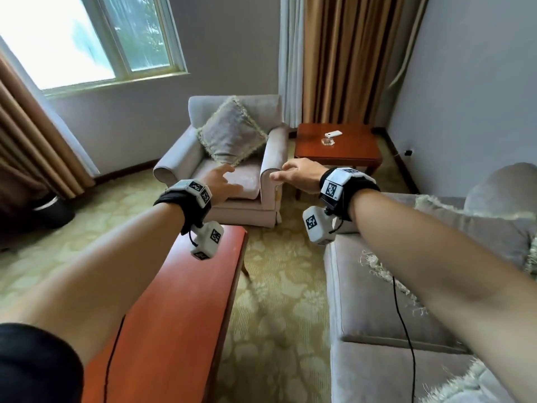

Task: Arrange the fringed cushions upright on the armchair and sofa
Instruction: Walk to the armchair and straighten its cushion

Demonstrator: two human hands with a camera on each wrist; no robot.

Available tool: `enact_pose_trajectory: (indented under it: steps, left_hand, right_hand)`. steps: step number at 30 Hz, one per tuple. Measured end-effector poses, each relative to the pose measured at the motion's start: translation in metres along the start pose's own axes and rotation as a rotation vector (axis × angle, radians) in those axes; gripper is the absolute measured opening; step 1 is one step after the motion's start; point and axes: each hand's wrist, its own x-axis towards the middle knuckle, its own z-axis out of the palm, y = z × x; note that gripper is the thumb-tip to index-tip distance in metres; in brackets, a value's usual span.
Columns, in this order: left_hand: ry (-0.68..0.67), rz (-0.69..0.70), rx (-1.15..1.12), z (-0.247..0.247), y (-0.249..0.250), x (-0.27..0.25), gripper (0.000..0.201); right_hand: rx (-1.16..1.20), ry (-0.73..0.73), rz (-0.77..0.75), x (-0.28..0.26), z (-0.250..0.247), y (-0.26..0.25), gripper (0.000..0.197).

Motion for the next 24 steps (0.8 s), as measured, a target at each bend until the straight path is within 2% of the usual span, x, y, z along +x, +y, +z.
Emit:
enact_pose_trajectory:
  steps: [3,7,11,15,17,20,24]
  left_hand:
    - [0.056,-0.033,-0.166,0.0,0.007,0.046,0.054]
    - [0.11,-0.14,-0.372,0.008,0.0,0.11,0.047]
    - [0.073,-0.24,-0.502,0.021,-0.031,0.182,0.041]
    - [0.027,-0.337,-0.595,0.029,-0.062,0.28,0.016]
    - [-0.02,-0.4,-0.674,0.029,-0.068,0.333,0.014]
    - [-0.004,-0.412,-0.62,0.019,-0.069,0.414,0.024]
    - [0.02,-0.289,-0.391,-0.004,-0.07,0.512,0.031]
  right_hand:
    - [0.174,0.021,0.013,0.058,-0.013,0.015,0.062]
    - [0.419,-0.065,0.059,0.13,-0.01,0.03,0.054]
    - [0.575,-0.128,0.102,0.215,0.004,0.045,0.046]
    - [0.729,-0.131,0.153,0.311,0.012,0.06,0.063]
    - [0.748,-0.13,0.175,0.363,0.01,0.066,0.063]
    - [0.74,-0.116,0.226,0.443,-0.004,0.07,0.061]
    - [0.699,-0.109,0.25,0.541,-0.025,0.069,0.057]
